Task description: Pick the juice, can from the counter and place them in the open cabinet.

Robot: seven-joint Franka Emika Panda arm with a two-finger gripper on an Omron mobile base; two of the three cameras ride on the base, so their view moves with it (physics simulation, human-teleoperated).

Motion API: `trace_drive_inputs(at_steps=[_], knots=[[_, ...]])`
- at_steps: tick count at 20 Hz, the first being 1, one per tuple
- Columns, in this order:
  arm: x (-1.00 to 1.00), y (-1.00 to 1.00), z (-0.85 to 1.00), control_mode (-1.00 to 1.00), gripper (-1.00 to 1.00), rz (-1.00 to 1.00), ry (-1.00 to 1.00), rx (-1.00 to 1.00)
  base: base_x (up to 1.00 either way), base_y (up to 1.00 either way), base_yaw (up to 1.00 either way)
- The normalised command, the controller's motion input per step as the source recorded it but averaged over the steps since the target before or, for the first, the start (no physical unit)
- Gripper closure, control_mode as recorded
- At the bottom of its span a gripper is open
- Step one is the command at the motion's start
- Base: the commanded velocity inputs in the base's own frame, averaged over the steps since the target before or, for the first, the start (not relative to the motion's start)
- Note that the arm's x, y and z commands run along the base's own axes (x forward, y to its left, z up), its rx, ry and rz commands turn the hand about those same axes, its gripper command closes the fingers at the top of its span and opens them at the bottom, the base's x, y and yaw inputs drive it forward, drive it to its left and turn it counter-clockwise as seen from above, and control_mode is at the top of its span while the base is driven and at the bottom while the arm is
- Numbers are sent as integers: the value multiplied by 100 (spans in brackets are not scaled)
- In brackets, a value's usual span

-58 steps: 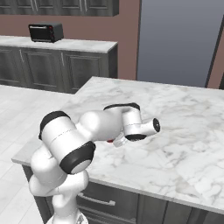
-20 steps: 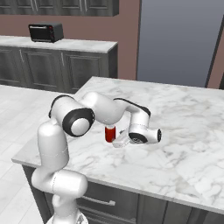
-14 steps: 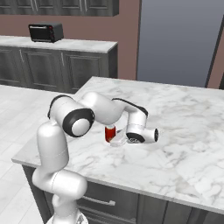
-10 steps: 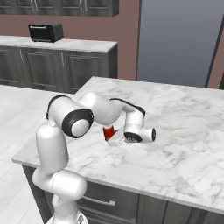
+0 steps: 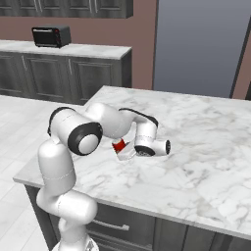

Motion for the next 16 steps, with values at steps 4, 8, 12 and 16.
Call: trace_drive_inputs(at_steps=[4,8,12,16], knots=[[20,1,-8,-100,-100,0,0,0,0,0,0],[19,3,-17,-100,-100,0,0,0,0,0,0],[14,2,-12,-100,-100,0,0,-1,0,0,0],[12,0,-11,-100,-100,0,0,0,0,0,0]])
